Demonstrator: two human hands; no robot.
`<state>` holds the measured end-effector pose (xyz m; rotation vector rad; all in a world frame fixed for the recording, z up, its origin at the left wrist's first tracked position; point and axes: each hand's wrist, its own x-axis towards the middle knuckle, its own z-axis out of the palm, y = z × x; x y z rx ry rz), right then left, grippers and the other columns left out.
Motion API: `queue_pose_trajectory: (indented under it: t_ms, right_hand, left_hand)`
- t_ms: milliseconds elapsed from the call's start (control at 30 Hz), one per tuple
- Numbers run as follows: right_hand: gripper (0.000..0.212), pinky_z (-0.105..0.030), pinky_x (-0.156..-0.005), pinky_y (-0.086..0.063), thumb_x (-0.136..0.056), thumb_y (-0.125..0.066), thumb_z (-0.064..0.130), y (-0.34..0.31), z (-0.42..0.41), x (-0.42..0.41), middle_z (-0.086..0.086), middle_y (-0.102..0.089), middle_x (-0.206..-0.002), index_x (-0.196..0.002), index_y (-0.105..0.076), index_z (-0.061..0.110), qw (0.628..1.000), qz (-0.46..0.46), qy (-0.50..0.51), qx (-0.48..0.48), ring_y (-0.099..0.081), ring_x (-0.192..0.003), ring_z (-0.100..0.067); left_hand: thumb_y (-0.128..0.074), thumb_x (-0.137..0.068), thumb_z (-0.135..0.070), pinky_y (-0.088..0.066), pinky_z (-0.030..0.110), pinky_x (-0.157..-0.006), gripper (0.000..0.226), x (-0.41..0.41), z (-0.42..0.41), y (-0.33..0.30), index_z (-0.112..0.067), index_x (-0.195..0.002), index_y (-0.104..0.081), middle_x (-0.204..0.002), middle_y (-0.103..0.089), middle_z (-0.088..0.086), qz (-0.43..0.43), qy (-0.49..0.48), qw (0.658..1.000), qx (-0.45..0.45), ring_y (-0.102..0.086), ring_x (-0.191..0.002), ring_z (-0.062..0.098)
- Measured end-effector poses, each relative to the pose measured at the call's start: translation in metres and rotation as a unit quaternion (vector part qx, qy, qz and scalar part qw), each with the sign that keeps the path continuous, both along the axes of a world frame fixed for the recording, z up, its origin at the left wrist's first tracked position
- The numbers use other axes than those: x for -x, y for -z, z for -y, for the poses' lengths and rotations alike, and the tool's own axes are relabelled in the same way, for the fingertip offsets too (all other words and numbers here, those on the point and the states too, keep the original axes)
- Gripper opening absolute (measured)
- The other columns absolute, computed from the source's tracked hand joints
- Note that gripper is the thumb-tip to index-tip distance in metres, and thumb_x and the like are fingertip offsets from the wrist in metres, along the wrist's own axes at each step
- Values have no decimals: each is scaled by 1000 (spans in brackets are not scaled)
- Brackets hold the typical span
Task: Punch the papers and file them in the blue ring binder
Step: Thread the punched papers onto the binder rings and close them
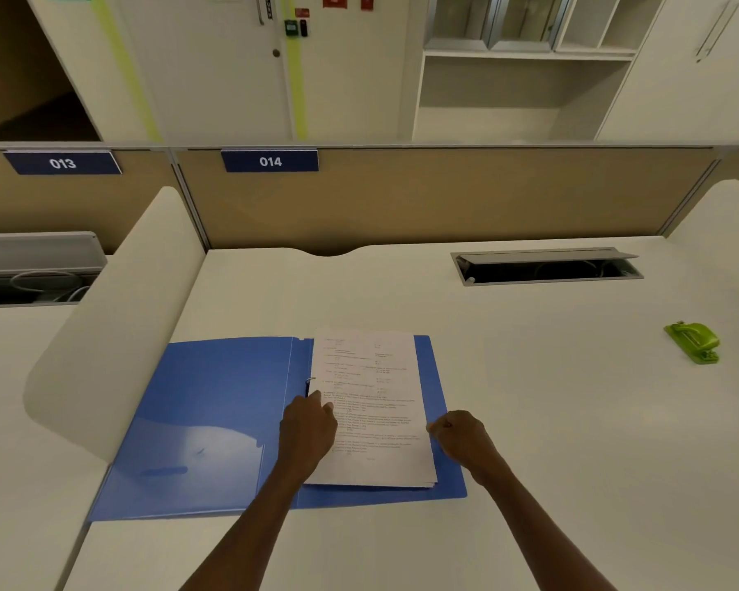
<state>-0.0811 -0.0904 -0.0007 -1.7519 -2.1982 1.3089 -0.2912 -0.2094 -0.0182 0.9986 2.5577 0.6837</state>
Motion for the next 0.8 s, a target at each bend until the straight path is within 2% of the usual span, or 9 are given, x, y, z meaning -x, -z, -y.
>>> queue_pose_trajectory:
  t_ms: [67, 133, 233, 267, 300, 400, 600, 700, 800]
  right_hand:
    - [30, -24, -58, -36, -91, -59, 23, -1, 1, 2, -5, -51, -64, -67, -45, 11, 1000, 21, -14, -15, -46, -60, -14]
    - [36, -24, -57, -37, -88, -61, 25, -1, 2, 4, 1, -47, -61, -61, -40, 15, 999, 34, -19, -20, -43, -56, -11]
    - [18, -29, -76, -48, -88, -62, 31, -4, 8, 6, 5, -57, -81, -75, -54, 21, 997, 47, -45, -35, -56, -75, -12]
    - [15, -29, -83, -47, -90, -61, 32, -4, 11, 7, 1, -62, -96, -92, -61, 16, 996, 59, -57, -37, -60, -90, -16]
    - [27, -29, -88, -46, -91, -59, 31, -4, 14, 8, -4, -63, -111, -108, -61, 10, 993, 75, -72, -47, -60, -104, -20]
    - [41, -29, -99, -41, -95, -52, 32, 0, 27, 12, -9, -54, -134, -127, -52, 8, 982, 111, -120, -93, -52, -121, -25]
    - [45, -42, -103, -42, -98, -41, 32, 26, 49, 13, -11, -22, -156, -140, -39, 18, 953, 183, -194, -142, -26, -138, -36]
    - [42, -42, -104, -42, -99, -40, 29, 27, 48, 15, -13, -22, -156, -139, -41, 15, 948, 196, -199, -156, -26, -139, -38]
    - [37, -42, -103, -42, -99, -39, 26, 28, 46, 18, -15, -27, -153, -133, -48, 12, 948, 193, -193, -162, -32, -135, -38]
  left_hand:
    - [-44, -97, -29, -49, 34, -85, 38, -1, 1, 2, -4, -120, -60, -111, -66, 15, -28, -3, 999, -20, -63, -100, 26]
    - [-46, -97, -26, -51, 33, -76, 31, 1, 3, 5, -4, -106, -66, -99, -70, 14, -46, 2, 998, -40, -66, -86, 24]
    - [-48, -96, -26, -53, 29, -64, 27, 4, 6, 11, -9, -85, -66, -84, -71, 10, -62, 24, 998, -15, -62, -71, 16]
    - [-50, -95, -27, -54, 28, -65, 25, 4, 7, 12, -9, -85, -65, -84, -70, 9, -62, 24, 998, -6, -62, -72, 17]
    - [-53, -94, -27, -55, 28, -66, 23, 4, 8, 12, -9, -88, -65, -88, -70, 9, -64, 24, 998, -5, -63, -76, 18]
    - [-67, -84, -20, -55, 35, -69, 19, 2, 8, 22, -4, -95, -69, -101, -68, 14, -93, 57, 994, -22, -63, -89, 27]
    - [-73, -78, -14, -53, 31, -68, 19, 3, 9, 31, 0, -91, -69, -100, -68, 17, -74, 63, 995, -36, -63, -86, 28]
    - [-62, -88, -15, -44, 15, -69, 16, 8, 8, 24, -1, -97, -64, -98, -63, 15, -17, 3, 997, -73, -58, -83, 19]
    - [-57, -91, -20, -48, 25, -68, 18, 14, 6, 20, -2, -94, -60, -91, -60, 14, -3, -32, 997, -70, -59, -80, 20]
